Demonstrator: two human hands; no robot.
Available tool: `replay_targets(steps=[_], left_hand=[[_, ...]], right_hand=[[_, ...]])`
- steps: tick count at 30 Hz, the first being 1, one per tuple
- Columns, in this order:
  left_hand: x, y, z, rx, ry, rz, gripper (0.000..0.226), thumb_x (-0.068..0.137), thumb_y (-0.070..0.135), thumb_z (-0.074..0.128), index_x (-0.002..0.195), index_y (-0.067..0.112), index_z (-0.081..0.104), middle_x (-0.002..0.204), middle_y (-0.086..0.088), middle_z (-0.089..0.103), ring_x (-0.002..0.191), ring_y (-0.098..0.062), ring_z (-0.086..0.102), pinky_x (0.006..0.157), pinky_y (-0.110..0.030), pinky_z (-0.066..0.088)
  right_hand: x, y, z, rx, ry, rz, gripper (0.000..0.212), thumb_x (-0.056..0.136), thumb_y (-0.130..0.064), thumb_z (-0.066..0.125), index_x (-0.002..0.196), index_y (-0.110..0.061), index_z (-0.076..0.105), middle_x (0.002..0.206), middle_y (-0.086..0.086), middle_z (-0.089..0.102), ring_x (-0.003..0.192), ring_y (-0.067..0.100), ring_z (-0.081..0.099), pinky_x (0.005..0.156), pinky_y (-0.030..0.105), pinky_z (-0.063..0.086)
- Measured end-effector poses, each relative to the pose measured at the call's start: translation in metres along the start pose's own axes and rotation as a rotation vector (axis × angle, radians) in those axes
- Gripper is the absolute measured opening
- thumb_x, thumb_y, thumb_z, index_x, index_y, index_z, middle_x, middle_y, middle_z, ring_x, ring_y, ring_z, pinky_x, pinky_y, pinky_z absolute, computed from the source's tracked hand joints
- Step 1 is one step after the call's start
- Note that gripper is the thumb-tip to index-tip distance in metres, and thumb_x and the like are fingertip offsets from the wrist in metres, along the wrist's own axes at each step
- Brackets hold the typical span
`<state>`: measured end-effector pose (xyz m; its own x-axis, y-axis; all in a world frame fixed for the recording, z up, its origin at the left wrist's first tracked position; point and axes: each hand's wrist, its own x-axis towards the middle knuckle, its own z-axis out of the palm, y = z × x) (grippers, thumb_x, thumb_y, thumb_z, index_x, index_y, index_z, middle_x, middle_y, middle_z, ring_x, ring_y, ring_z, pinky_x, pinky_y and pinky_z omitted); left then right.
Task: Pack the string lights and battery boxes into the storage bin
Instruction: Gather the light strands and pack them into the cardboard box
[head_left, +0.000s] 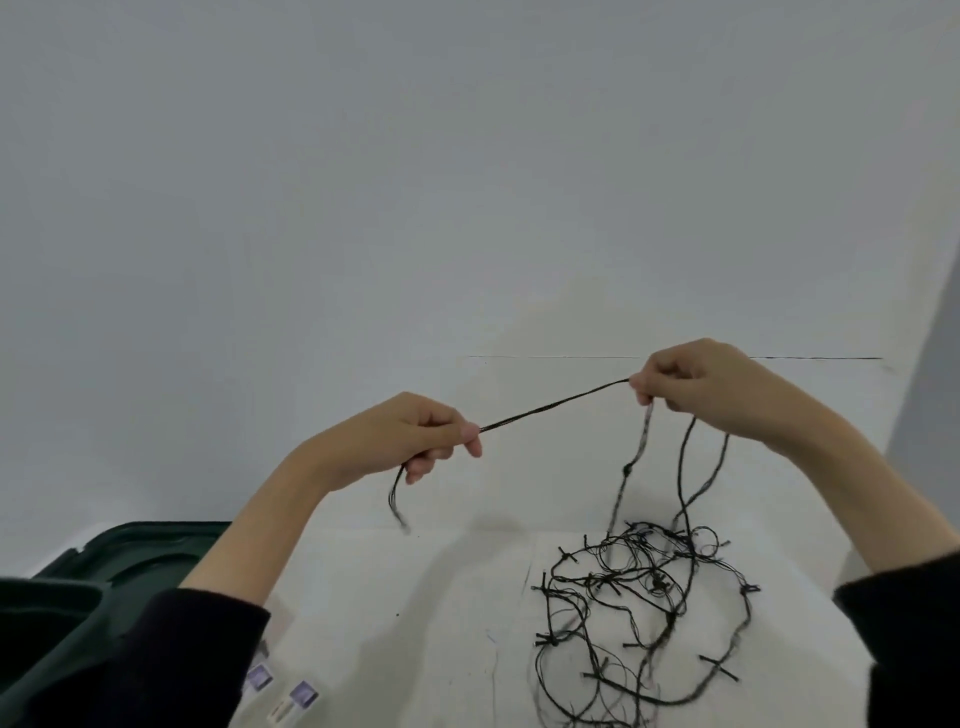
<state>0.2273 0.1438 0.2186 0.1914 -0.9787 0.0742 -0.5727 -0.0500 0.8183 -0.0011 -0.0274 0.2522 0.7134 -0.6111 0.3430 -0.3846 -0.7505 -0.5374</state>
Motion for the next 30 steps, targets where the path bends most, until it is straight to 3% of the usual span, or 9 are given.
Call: replay_targets(steps=[3,6,10,13,17,19,22,25,30], left_hand=[[-0.004,-0.011,-0.004,-0.027,-0.001,-0.083,0.025,0.094,0.029,0.052,0.086,0.012,0.068,0.059,0.006,0.038,0.050,-0.010,0.033,0.049,-0.019,0.035],[-0.004,-0.015,-0.004,-0.071,-0.009,-0.179,0.023,0.097,0.028,0.048,0.088,0.011,0.062,0.060,0.005,0.044,0.045,-0.009,0.032,0.042,-0.018,0.029],[-0.004,-0.009,-0.003,-0.550,0.161,-0.208,0.017,0.098,0.025,0.043,0.086,0.014,0.048,0.054,0.003,0.048,0.036,-0.007,0.028,0.032,-0.016,0.021],[-0.007,0.012,0.007,-0.715,0.190,-0.114,0.016,0.097,0.025,0.043,0.085,0.017,0.048,0.064,0.000,0.060,0.034,-0.006,0.026,0.031,-0.016,0.019],[0.000,0.045,0.041,-0.476,0.137,-0.013,0.017,0.100,0.022,0.036,0.088,0.015,0.047,0.095,-0.006,0.074,0.035,-0.009,0.026,0.035,-0.016,0.021],[0.004,0.052,0.054,-0.476,0.108,-0.012,0.015,0.101,0.023,0.036,0.092,0.014,0.045,0.081,-0.005,0.073,0.034,-0.009,0.027,0.034,-0.016,0.022],[0.007,0.048,0.052,-0.560,0.170,-0.011,0.016,0.099,0.024,0.040,0.087,0.016,0.047,0.049,0.007,0.046,0.038,-0.006,0.021,0.034,-0.015,0.015],[0.007,0.035,0.031,-0.622,0.341,-0.030,0.017,0.099,0.023,0.041,0.084,0.019,0.048,0.044,0.011,0.031,0.042,-0.005,0.020,0.034,-0.014,0.011],[0.000,0.003,-0.009,-0.787,0.563,-0.081,0.020,0.100,0.022,0.040,0.081,0.020,0.046,0.039,0.011,0.028,0.030,-0.001,0.021,0.028,-0.012,0.011]], right_hand=[[-0.002,0.013,-0.002,0.009,-0.019,0.057,0.031,0.092,-0.029,0.057,0.068,-0.011,0.063,0.037,-0.016,0.045,0.037,-0.002,0.040,0.041,0.009,0.030],[-0.003,0.020,0.004,-0.065,-0.068,0.060,0.027,0.091,-0.032,0.058,0.073,-0.013,0.067,0.048,-0.009,0.049,0.040,0.000,0.040,0.043,0.010,0.030],[-0.009,0.014,0.000,0.038,-0.245,0.118,0.018,0.085,-0.044,0.061,0.092,-0.028,0.066,0.055,-0.002,0.058,0.052,0.012,0.043,0.053,0.021,0.035],[-0.014,-0.009,-0.009,0.360,-0.366,0.026,0.020,0.088,-0.018,0.062,0.107,-0.024,0.063,0.064,0.006,0.061,0.059,0.015,0.045,0.054,0.020,0.039],[-0.009,-0.039,-0.002,0.577,-0.378,-0.191,0.037,0.085,0.006,0.058,0.115,-0.015,0.054,0.072,0.008,0.063,0.064,0.017,0.049,0.060,0.019,0.044],[-0.001,-0.046,0.007,0.528,-0.252,-0.244,0.034,0.085,0.005,0.060,0.111,-0.015,0.052,0.073,0.005,0.064,0.061,0.014,0.049,0.060,0.018,0.043],[0.002,-0.042,0.012,0.510,-0.233,-0.224,0.029,0.085,0.000,0.063,0.109,-0.014,0.054,0.074,0.008,0.065,0.059,0.013,0.047,0.057,0.019,0.042],[-0.002,-0.026,0.013,0.417,-0.376,-0.183,0.020,0.087,-0.007,0.063,0.106,-0.012,0.064,0.072,0.008,0.064,0.058,0.012,0.045,0.054,0.019,0.039],[-0.009,0.012,0.021,0.433,-0.451,-0.060,0.017,0.092,-0.010,0.055,0.097,-0.009,0.072,0.064,0.005,0.054,0.052,0.011,0.039,0.050,0.019,0.034]])
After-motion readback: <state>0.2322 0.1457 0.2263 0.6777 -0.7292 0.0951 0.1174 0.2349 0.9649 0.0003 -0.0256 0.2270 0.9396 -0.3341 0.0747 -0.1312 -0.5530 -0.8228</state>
